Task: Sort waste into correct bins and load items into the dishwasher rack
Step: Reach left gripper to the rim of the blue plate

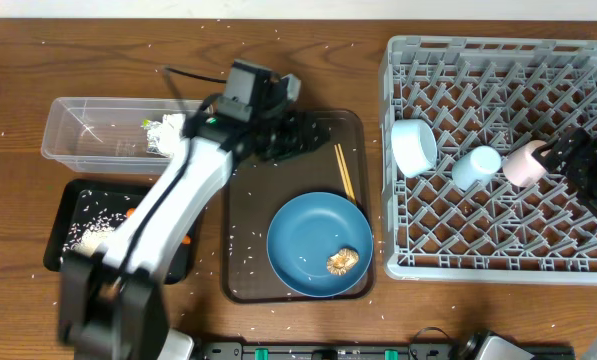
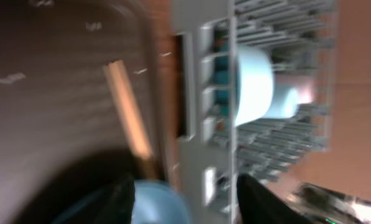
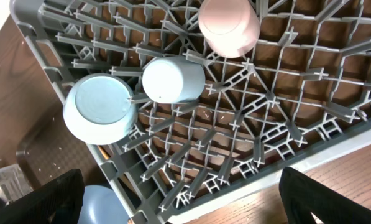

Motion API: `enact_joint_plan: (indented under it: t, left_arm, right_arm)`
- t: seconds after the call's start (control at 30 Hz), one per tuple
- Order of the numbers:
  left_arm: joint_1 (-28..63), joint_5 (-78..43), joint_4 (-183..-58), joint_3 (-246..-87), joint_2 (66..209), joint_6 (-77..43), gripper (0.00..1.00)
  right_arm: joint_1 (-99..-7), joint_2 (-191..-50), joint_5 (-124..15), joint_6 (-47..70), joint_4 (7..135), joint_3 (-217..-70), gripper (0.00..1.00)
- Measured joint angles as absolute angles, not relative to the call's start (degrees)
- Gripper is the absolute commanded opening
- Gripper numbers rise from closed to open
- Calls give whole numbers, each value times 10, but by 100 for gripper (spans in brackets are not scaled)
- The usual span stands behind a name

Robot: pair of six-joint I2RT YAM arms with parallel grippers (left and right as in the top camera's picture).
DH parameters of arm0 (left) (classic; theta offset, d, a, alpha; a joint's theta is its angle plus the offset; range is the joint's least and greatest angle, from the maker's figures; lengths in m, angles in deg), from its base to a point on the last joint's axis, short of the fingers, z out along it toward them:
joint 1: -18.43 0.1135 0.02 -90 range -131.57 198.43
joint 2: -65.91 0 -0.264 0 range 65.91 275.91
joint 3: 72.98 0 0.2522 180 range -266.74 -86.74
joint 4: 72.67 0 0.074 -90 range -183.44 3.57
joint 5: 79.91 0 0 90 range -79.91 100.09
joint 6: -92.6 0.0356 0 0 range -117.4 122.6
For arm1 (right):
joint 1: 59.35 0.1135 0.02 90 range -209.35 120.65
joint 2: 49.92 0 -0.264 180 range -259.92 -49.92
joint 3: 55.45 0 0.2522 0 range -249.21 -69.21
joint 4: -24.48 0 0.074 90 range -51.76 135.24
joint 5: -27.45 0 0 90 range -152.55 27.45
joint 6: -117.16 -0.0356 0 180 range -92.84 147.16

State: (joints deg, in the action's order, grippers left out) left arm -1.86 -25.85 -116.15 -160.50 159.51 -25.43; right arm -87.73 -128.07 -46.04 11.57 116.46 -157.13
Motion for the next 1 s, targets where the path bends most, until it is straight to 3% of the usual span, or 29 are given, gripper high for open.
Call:
enact_joint_plan:
  t: [0.07,0.1,0.23,0.37,0.57,0.67,0.77,1.0]
  left_arm:
    - [-20,-208,-1220,-1605,1547,-215,92]
    - [-21,-189,-1237,-1605,1525,-203,98]
    - [-19,-141,-1312,-1605,1451,-164,100]
    - [-26,-115,-1396,-1606,1409,-128,86]
    - [-64,-61,-1490,-1589,1417,-114,80]
    - [-78,-47,-1492,-1558,1426,-120,79]
    - [-93,-39,-1470,-1523,1432,-124,71]
    - [-113,-27,-1406,-1459,1443,-126,71]
  right_arm:
    - [-877,-1281,-460,117,1165,-1572,93]
    - [-877,-1281,-461,117,1166,-1572,93]
    - [-877,-1281,-460,118,1167,-1572,93]
    - [-872,-1281,-461,119,1169,-1572,94]
    - [-852,-1281,-461,123,1168,-1572,94]
    - [-849,-1281,-461,124,1168,-1572,94]
    - [-847,-1281,-461,132,1169,-1572,94]
    - [-829,-1281,-456,178,1173,-1572,93]
